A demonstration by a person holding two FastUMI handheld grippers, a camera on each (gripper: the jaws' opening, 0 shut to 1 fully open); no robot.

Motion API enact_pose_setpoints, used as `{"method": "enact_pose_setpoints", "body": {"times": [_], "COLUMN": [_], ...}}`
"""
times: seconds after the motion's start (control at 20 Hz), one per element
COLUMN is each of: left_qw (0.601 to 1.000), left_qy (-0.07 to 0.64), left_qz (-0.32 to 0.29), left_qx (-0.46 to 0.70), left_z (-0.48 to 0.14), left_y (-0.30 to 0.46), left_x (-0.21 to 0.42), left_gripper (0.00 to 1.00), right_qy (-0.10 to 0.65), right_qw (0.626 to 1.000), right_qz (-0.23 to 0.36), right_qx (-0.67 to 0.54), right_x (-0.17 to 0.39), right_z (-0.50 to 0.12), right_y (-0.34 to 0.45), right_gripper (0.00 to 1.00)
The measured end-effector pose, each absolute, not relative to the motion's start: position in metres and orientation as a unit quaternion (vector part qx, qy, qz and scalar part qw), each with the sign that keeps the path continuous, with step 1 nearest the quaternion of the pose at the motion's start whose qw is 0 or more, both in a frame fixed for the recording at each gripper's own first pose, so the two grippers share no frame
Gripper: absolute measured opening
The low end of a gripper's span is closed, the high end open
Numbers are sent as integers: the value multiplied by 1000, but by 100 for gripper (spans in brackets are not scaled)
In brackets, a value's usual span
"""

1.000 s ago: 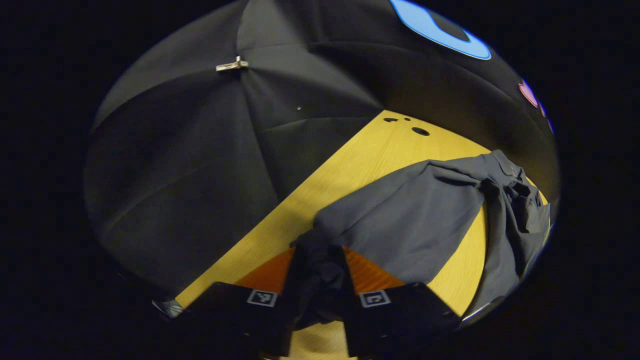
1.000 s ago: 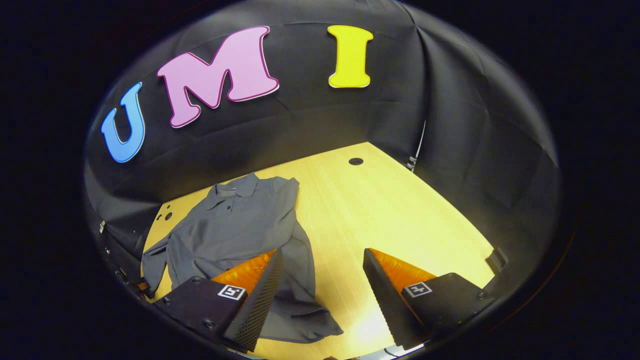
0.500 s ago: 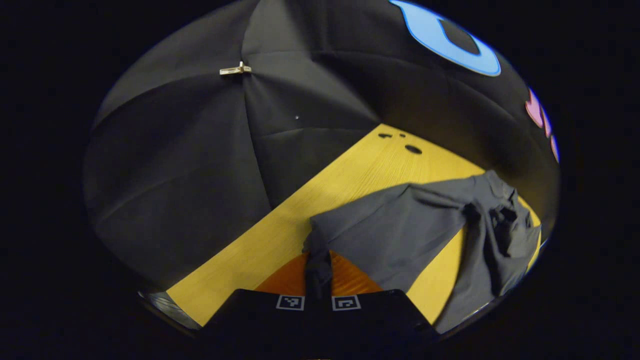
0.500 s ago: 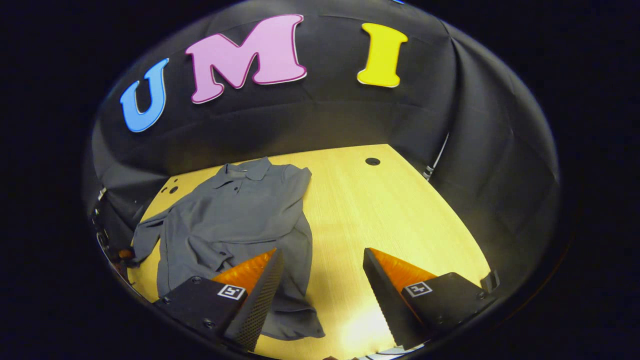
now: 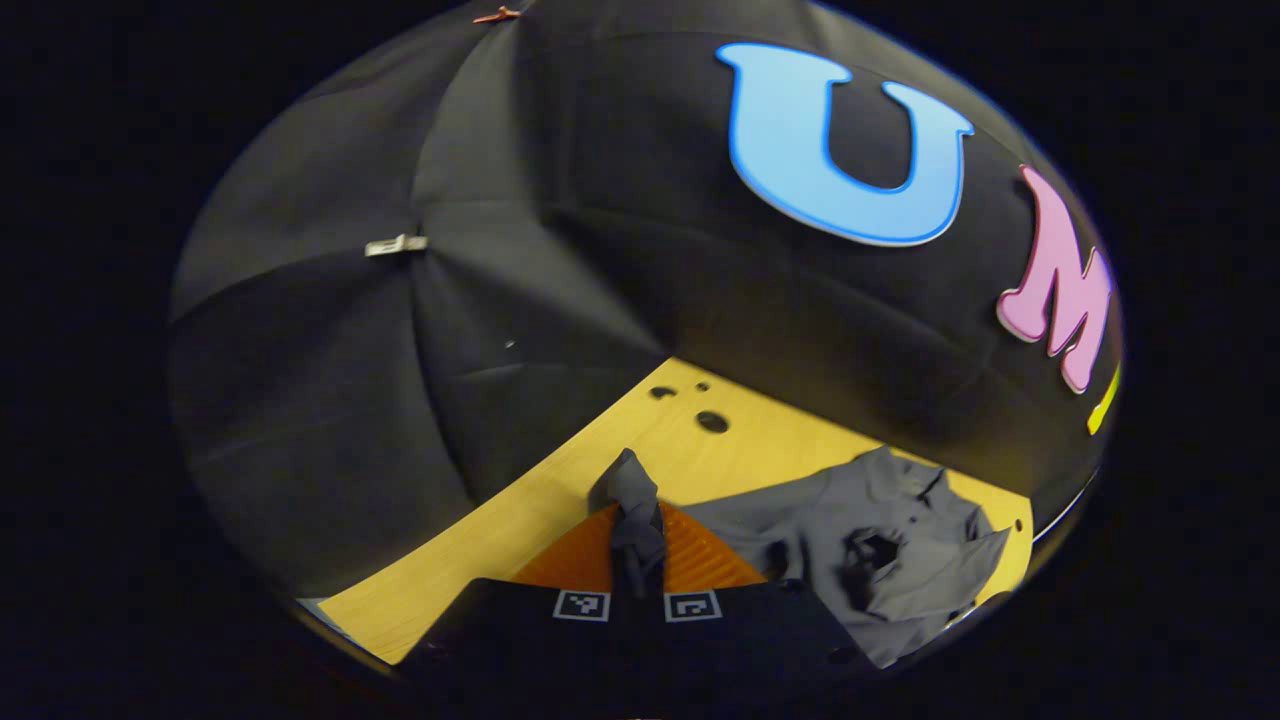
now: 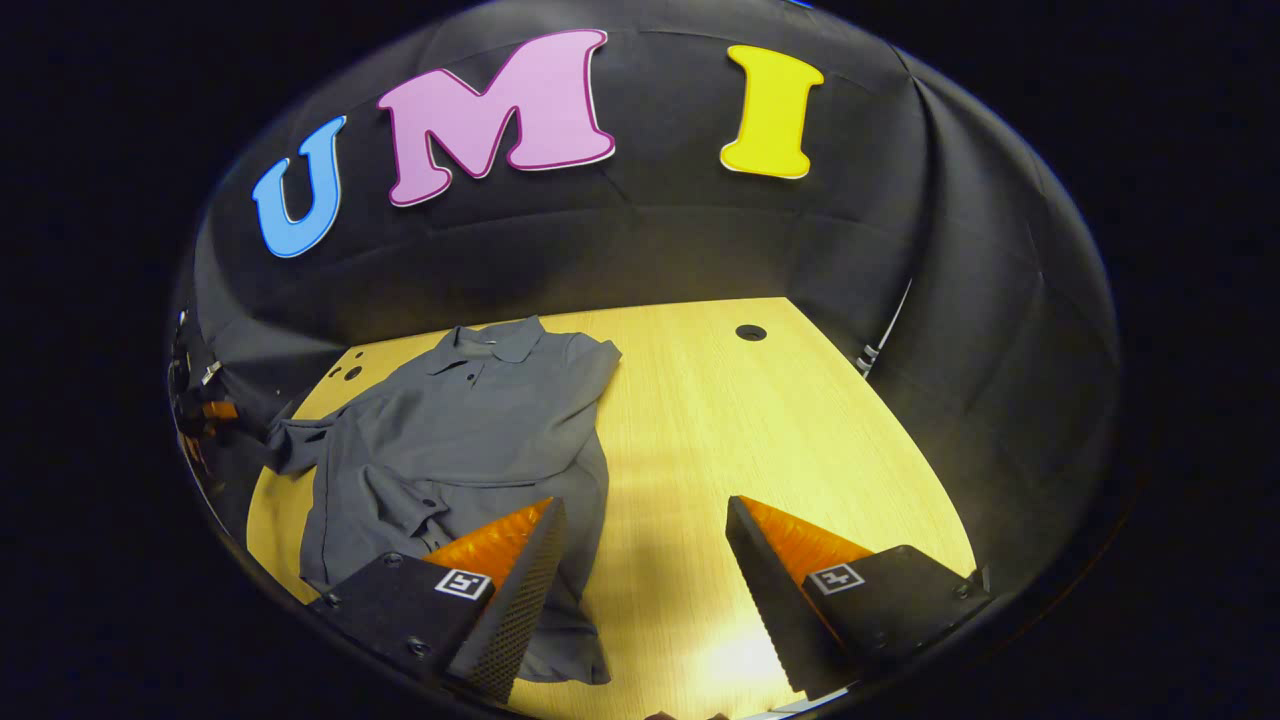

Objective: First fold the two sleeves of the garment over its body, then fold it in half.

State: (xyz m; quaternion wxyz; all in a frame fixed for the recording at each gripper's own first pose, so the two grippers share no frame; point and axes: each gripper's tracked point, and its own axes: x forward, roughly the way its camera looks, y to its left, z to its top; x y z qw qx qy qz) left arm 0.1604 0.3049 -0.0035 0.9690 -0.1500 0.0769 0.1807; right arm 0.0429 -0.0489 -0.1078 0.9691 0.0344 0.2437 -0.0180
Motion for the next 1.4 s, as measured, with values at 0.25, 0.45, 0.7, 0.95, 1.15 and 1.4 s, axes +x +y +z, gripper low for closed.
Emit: {"method": "enact_pose_setpoints", "body": {"times": [0.25, 0.45, 0.7, 0.95, 1.15, 1.4], "left_qw": [985, 990, 982, 974, 964, 957], "left_qy": [49, 50, 80, 113, 142, 183], "left_qz": [90, 15, -72, -143, -194, -207], "left_qx": [-138, -129, -153, -135, -113, -85], "left_z": [60, 74, 61, 36, 14, -16], "left_y": [212, 121, 1, -95, -157, -193], "left_x": [216, 252, 279, 287, 294, 294], "left_gripper": [6, 5, 5, 5, 5, 13], "right_qy": [238, 234, 243, 252, 262, 265], "right_qw": [970, 970, 967, 964, 961, 960], "right_qz": [-31, -38, -39, -39, -39, -41], "right_qx": [49, 56, 68, 75, 79, 77], "right_x": [39, 33, 25, 19, 12, 12], "right_z": [-107, -109, -118, -129, -136, -137], "right_y": [-67, -79, -87, -91, -94, -92], "right_gripper": [99, 99, 99, 99, 99, 99]}}
